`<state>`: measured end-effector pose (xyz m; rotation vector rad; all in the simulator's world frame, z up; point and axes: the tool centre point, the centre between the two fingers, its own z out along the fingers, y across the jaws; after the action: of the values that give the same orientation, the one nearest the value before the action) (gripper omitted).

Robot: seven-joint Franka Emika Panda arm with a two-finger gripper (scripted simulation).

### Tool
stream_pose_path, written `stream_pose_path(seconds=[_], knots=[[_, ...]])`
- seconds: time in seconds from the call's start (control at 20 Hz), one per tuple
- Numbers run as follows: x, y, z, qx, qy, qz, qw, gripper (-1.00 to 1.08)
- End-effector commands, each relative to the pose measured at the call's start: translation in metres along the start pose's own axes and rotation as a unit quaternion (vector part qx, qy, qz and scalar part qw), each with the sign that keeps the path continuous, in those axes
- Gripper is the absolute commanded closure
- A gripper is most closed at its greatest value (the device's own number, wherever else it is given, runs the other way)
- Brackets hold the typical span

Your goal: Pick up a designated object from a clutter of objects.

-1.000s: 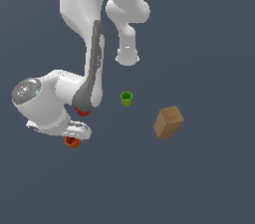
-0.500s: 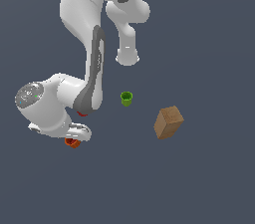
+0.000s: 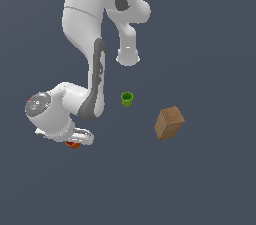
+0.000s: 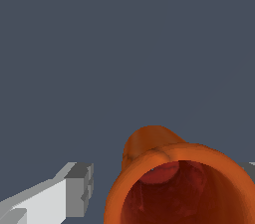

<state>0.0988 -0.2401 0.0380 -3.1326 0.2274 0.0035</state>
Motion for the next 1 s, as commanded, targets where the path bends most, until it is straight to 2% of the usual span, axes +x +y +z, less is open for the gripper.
stream_pose_path(seconds=[0.0,0.05,0.65,0.95], knots=[[0.001,0.000,0.000,0.000,0.001,0.000,1.0000,-0.92],[0.001,0.000,0.000,0.000,0.001,0.000,1.0000,1.08],[0.001,-0.001,-0.001,0.000,0.001,0.000,1.0000,1.08],[-0.002,-0.015,-0.011,0.000,0.001,0.000,1.0000,1.08]])
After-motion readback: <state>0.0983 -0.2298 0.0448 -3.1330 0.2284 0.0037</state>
